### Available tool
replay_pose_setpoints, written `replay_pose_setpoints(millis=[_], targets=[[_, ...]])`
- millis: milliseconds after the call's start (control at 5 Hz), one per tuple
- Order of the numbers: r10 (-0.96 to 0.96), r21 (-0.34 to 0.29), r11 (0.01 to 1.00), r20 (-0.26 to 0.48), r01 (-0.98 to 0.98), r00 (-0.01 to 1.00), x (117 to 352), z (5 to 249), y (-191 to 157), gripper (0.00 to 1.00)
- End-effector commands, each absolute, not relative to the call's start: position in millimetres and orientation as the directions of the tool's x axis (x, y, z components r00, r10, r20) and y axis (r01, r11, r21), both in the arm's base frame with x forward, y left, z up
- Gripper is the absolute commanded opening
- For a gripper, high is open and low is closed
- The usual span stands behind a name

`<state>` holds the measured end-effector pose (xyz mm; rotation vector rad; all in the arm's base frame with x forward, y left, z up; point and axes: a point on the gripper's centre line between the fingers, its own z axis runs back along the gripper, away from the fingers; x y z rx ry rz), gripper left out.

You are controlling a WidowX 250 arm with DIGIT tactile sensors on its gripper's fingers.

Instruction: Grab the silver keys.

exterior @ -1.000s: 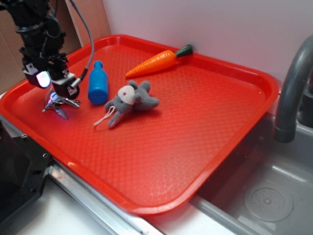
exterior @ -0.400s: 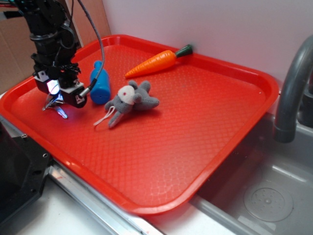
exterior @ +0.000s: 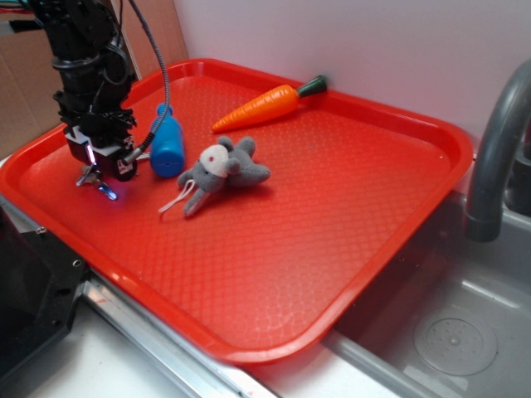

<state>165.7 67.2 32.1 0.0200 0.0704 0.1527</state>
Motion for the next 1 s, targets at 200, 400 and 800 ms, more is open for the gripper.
replay_pose_setpoints(millis=[200,400,800], targets=[[0.016,0.048,0.999,0.102,-0.021,0.995,157.1,145.0,66.2,0.00],[0.043,0.010,0.999,0.092,-0.044,0.995,165.0,194.8,58.1,0.00],[0.072,0.002,0.997,0.052,-0.072,0.996,171.5,228.7,64.1,0.00]])
